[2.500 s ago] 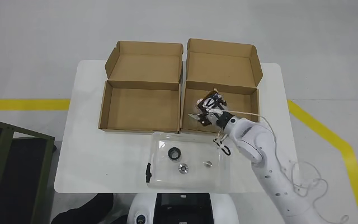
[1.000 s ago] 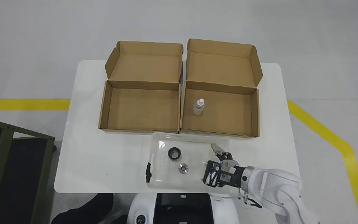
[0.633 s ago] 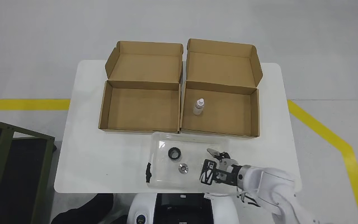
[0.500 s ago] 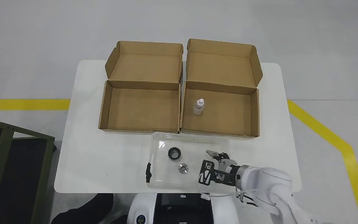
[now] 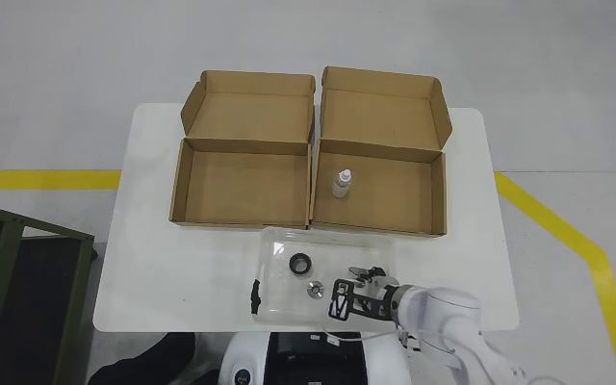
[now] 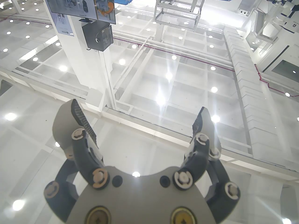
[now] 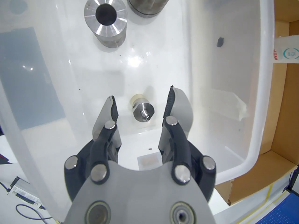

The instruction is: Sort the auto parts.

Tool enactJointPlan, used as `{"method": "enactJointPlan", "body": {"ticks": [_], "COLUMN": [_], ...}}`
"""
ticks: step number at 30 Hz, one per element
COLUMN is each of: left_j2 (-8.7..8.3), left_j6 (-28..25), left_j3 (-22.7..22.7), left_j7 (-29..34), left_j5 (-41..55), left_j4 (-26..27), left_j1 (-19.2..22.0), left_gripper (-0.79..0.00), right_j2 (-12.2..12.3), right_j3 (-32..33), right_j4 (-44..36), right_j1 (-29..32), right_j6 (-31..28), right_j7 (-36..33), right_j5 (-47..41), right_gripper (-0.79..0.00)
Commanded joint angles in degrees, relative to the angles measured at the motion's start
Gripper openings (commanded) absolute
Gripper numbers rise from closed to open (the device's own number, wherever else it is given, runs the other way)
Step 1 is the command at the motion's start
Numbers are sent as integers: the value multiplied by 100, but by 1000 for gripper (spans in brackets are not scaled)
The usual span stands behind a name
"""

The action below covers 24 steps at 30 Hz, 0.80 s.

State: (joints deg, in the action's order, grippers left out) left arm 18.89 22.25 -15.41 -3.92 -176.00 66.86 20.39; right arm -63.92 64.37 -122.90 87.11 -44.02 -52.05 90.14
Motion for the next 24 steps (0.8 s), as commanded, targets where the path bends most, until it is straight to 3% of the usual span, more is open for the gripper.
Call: {"method": "enactJointPlan", "body": {"ticks": [1, 14, 19, 22, 24], "left_j2": [0, 0, 0, 0, 0], "left_j6": [0, 0, 0, 0, 0], "left_j3": [0, 0, 0, 0, 0], "left_j7": [0, 0, 0, 0, 0], "left_j5": [0, 0, 0, 0, 0], "left_j4": [0, 0, 0, 0, 0], "left_j1": [0, 0, 0, 0, 0], "left_gripper": [0, 0, 0, 0, 0], "right_j2": [-5, -3, 13, 22, 28], "right_j3": [-52, -201, -192, -192, -190], "right_j4": [42, 153, 158, 146, 130], "right_j1": [-58, -239, -238, -247, -250], "right_j6": [25, 189, 199, 191, 185], "right_j7": [-82, -495, -535, -543, -523], "right_j5": [-29, -111, -157, -186, -206], "right_gripper": [-394, -443, -705, -785, -785]}}
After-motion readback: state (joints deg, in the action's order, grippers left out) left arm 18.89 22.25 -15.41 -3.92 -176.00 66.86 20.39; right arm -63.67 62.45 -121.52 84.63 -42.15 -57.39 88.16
